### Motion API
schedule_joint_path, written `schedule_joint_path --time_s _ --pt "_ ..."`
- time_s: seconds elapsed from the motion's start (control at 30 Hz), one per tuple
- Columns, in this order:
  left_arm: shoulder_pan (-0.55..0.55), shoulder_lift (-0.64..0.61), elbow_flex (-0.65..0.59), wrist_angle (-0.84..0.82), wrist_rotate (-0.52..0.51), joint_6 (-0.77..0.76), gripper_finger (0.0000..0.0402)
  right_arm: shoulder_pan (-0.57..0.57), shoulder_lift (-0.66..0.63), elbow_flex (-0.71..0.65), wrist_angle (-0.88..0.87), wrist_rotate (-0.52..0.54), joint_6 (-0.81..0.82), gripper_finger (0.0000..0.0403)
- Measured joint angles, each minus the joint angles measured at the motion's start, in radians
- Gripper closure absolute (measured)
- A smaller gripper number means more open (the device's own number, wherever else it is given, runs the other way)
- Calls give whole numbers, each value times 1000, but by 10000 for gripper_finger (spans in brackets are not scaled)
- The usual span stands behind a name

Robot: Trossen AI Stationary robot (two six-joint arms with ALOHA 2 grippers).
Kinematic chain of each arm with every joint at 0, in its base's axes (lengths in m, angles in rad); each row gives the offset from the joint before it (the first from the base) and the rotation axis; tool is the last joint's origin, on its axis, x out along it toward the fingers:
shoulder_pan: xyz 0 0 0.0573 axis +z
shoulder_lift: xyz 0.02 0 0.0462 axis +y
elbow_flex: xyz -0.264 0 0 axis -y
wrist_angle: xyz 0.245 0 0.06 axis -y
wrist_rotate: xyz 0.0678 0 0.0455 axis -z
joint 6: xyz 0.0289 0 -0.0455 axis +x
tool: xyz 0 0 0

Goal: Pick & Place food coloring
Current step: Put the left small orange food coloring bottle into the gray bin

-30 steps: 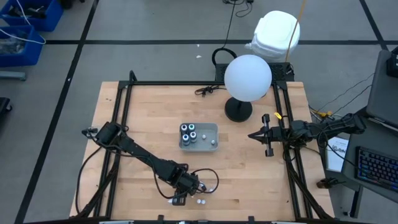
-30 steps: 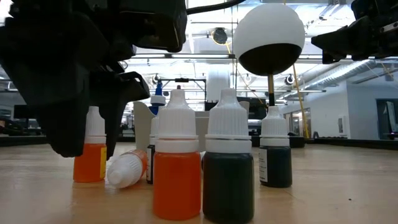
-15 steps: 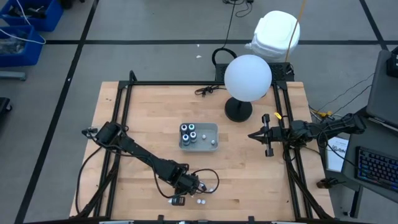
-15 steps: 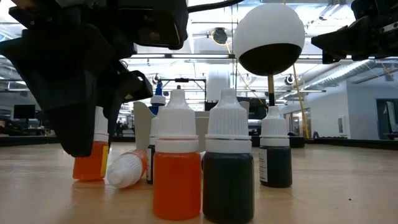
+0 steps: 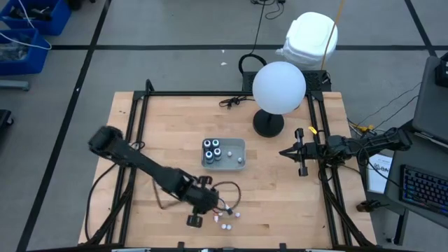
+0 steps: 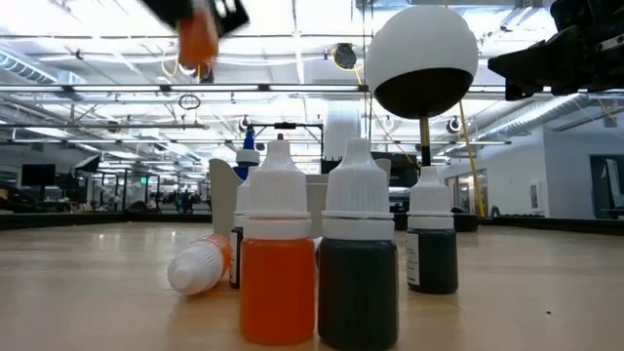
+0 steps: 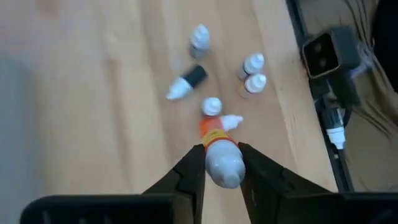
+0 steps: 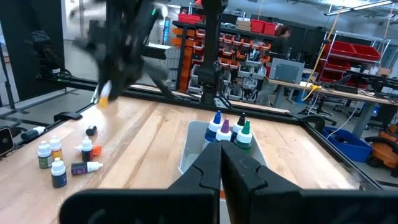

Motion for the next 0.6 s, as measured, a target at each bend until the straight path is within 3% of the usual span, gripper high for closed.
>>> schedule_joint_path --time_s 0.3,0.6 --pt "-14 -286 0 -193 -180 -2 324 0 0 0 -15 0 0 403" --pt "-14 -386 -22 -301 -283 -9 314 0 0 0 -14 0 -6 403"
